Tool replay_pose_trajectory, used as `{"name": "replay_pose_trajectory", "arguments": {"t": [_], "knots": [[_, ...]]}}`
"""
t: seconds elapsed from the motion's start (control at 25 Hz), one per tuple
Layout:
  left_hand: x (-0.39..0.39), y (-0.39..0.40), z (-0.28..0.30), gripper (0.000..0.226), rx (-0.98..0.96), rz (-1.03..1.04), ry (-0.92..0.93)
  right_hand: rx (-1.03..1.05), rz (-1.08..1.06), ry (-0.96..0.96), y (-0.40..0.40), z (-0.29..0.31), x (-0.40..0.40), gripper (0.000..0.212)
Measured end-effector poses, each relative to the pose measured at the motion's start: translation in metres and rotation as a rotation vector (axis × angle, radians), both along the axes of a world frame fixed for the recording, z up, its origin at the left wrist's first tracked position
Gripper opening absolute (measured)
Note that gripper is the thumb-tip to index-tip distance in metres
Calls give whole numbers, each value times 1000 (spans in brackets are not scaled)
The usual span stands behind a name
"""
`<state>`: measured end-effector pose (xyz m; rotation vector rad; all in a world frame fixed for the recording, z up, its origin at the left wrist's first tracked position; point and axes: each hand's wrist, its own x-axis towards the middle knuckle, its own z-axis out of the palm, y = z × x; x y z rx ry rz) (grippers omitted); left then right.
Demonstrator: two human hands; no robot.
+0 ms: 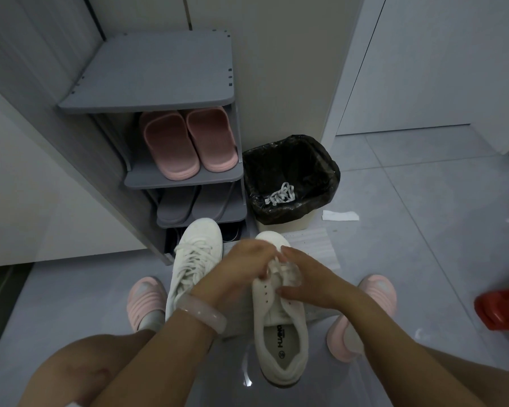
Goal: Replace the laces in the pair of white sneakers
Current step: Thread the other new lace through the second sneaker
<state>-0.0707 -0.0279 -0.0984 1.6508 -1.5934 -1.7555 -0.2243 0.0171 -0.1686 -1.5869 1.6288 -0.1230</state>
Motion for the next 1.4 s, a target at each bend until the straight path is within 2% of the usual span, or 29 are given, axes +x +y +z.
{"name": "replay_pose_trajectory", "arguments": {"t": [0.08,0.12,0.16,0.2,0.24,0.28,0.32,0.4,0.44,0.56,0.68,0.8,0.92,1.16,1.4], "knots": [[12,-12,30,29,104,359,390,-21,8,21,0,1,2,96],[21,-20,44,31,79,489,534,-29,-2,9,1,2,3,95],[30,-26,53,33,-8,539,541,-33,-17,-14,1,2,4,96],[37,-30,56,32,-141,499,382,-32,-31,-42,2,4,4,97],[39,-30,53,27,-290,381,107,-24,-44,-74,3,5,4,99],[38,-26,43,18,-416,181,-171,-10,-60,-110,4,6,5,102],[34,-18,28,12,-457,-36,-360,7,-84,-154,5,8,5,104],[21,1,-7,22,-423,-373,-579,50,-146,-245,6,12,5,107],[14,8,-21,27,-410,-458,-638,74,-169,-285,7,14,5,108],[2,16,-41,31,-479,-529,-735,133,-174,-349,7,15,3,112],[0,11,-39,29,-458,-575,-626,151,-167,-361,6,14,3,114],[7,1,-25,30,-301,-536,-415,154,-171,-374,6,14,2,112],[17,-7,-5,36,-167,-492,-294,156,-169,-366,7,14,2,111],[40,-12,28,32,-91,-586,-121,143,-169,-374,6,13,4,112],[45,-9,47,29,-58,-495,94,149,-183,-397,6,9,3,111]]}}
